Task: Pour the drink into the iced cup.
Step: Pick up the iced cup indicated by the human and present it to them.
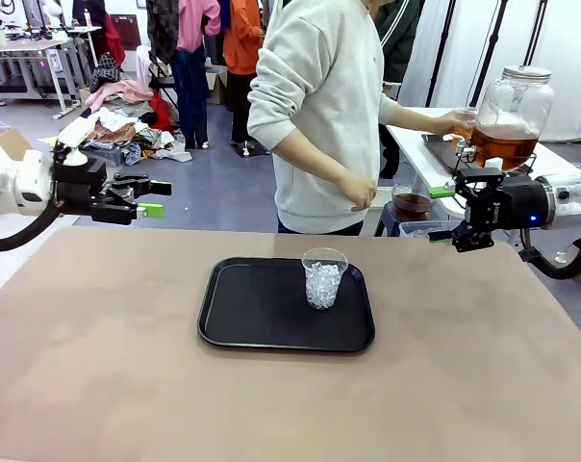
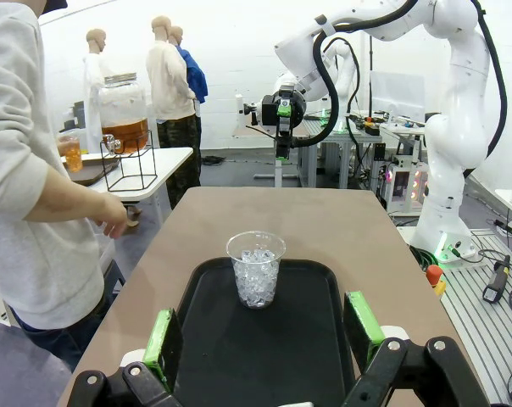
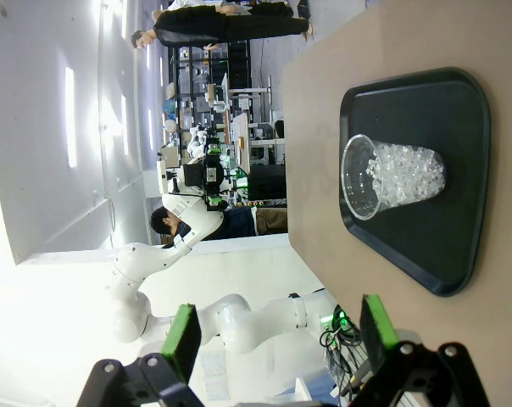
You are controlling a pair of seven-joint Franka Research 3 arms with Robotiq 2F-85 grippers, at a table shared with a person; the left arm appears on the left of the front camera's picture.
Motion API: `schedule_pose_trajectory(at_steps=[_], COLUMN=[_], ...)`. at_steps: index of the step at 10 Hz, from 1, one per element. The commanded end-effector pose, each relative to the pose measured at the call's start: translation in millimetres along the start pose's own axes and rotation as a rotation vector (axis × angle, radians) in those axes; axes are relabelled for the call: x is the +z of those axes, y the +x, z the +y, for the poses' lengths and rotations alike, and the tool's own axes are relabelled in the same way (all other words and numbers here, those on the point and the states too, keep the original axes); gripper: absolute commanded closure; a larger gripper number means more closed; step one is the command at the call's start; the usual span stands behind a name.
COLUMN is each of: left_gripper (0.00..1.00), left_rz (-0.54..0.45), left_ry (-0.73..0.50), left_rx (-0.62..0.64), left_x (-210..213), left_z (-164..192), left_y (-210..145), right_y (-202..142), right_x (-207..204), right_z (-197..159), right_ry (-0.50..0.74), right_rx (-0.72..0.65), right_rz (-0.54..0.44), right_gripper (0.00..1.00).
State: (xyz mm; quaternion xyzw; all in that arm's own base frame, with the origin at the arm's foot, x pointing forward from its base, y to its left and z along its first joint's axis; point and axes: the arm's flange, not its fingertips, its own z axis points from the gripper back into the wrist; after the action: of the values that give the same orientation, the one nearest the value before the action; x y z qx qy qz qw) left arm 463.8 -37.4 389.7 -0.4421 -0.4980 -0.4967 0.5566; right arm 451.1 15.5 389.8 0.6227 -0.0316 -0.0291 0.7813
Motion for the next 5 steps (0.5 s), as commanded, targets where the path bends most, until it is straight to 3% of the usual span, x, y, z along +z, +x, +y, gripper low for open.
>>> schedule_pose_trajectory(at_steps=[1,5], left_gripper=[0.00,0.00], left_rz=[0.001,0.001], left_ry=[0.001,0.001], left_rx=[-0.005,-0.005], left_x=[-0.1,-0.1], left_z=[-0.5,-0.5], left_y=[2.2,2.2], right_y=[-0.8,-0.8], right_x=[0.2,0.2], right_z=[0.8,0.8], right_ry=[0.004,0.004], right_rx=[0.001,0.001], right_rz=[-0.002,-0.002], right_gripper=[0.00,0.00])
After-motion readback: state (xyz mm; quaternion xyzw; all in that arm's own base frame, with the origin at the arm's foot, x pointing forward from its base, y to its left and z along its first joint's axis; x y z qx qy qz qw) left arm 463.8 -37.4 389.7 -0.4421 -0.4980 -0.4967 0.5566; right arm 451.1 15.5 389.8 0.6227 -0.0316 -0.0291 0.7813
